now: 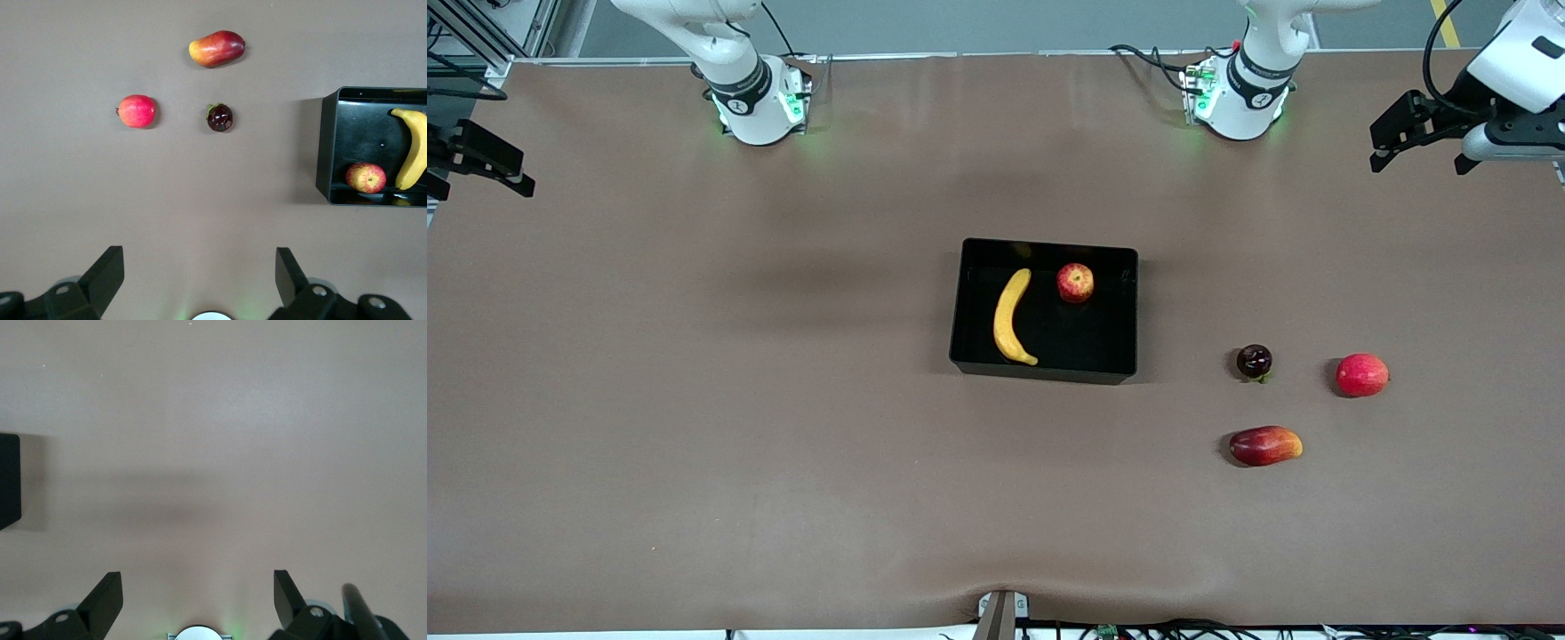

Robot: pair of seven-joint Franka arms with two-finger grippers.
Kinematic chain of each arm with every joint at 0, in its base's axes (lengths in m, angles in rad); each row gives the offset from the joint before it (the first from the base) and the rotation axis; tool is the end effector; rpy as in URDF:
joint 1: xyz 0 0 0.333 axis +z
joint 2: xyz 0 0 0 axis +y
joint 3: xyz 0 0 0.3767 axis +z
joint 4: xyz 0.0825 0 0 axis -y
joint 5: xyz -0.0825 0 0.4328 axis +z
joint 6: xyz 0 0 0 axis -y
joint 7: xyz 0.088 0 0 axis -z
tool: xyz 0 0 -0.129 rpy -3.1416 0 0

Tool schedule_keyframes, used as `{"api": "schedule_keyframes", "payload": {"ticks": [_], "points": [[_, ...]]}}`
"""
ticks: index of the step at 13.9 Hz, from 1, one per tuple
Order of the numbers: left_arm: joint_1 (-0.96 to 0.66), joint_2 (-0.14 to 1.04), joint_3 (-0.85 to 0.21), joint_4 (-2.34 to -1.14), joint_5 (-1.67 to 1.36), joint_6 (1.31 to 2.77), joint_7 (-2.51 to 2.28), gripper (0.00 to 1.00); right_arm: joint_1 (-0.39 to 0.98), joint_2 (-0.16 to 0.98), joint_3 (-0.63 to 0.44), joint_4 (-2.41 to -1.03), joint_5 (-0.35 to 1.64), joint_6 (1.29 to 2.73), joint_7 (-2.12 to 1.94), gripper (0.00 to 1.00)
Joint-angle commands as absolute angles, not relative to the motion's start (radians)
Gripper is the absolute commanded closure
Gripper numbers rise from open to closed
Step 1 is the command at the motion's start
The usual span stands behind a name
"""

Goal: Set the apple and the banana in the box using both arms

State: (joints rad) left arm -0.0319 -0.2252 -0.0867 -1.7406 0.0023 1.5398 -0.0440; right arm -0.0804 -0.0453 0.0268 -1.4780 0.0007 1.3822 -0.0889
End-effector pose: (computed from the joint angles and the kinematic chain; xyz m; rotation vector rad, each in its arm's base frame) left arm 0.5110 -0.0666 0.6976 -3.1196 0.1132 -0.0394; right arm 0.5633 -0.0297 0.7211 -3.1370 -0.0555 0.0791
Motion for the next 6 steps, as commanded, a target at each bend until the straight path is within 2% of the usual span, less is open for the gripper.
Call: {"api": "schedule_keyframes", "payload": {"ticks": [1,6], "points": [[-0.048,-0.213,-0.080,-1.717,-0.002,1.545,-0.044,0.00,-0.086,-0.051,0.031,-1.479,-0.005,1.373,-0.094,0.00],[-0.052,-0.206,-0.080,-1.710,-0.002,1.545,-0.112,0.00,-0.087,-0.051,0.031,-1.479,-0.005,1.370,-0.094,0.00]]}}
